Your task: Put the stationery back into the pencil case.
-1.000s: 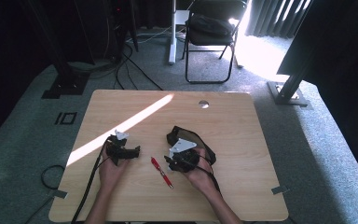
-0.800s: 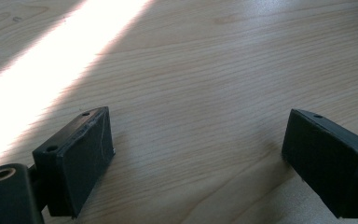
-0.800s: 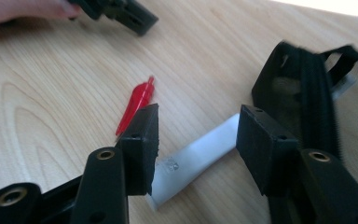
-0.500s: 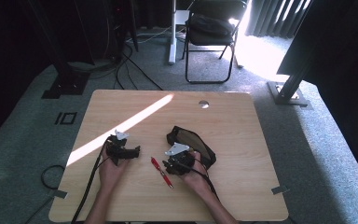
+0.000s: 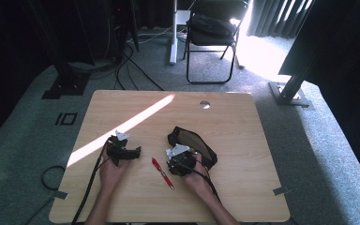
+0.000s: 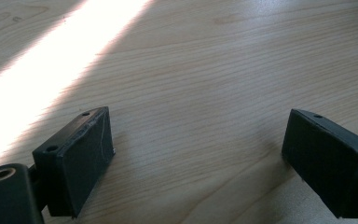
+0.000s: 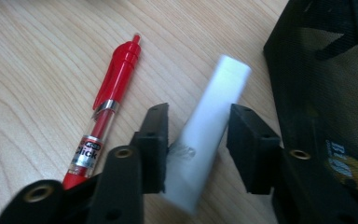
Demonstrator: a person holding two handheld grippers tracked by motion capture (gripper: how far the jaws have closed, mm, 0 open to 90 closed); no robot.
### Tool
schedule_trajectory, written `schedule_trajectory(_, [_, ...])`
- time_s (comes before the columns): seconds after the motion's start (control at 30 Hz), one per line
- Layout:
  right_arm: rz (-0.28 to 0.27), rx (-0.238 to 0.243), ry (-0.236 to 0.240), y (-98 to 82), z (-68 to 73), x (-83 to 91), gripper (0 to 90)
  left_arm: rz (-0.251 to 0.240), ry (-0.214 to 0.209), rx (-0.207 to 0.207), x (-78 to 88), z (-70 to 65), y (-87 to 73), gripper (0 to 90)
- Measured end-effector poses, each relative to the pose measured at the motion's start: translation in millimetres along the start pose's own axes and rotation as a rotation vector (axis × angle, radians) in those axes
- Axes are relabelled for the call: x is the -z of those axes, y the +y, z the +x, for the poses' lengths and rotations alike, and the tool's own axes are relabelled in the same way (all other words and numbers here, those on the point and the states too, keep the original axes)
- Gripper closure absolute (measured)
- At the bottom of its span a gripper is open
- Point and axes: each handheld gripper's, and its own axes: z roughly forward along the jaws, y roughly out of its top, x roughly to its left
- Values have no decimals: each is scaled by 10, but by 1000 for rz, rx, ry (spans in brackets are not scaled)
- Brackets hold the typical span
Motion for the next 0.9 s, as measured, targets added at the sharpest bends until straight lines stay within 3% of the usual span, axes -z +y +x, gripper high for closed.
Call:
schedule_trajectory(0.33, [18, 5, 18, -103, -23, 90, 671, -1, 0, 2, -1, -1, 0, 89])
schedule_trajectory(0.37, [31, 30, 16, -194, 2, 185, 671, -1, 0, 1, -1, -1, 0, 89])
schedule_trajectory(0.6, [39, 37, 31, -380, 14, 362, 664, -1, 0, 1, -1, -1, 0, 89])
schedule_trajectory(0.73, [21, 26, 43, -378, 1, 380, 615, -1, 0, 1, -1, -1, 0, 89])
schedule_trajectory(0.9, [12, 17, 46, -223, -10, 289, 605, -1, 0, 2, -1, -1, 0, 89])
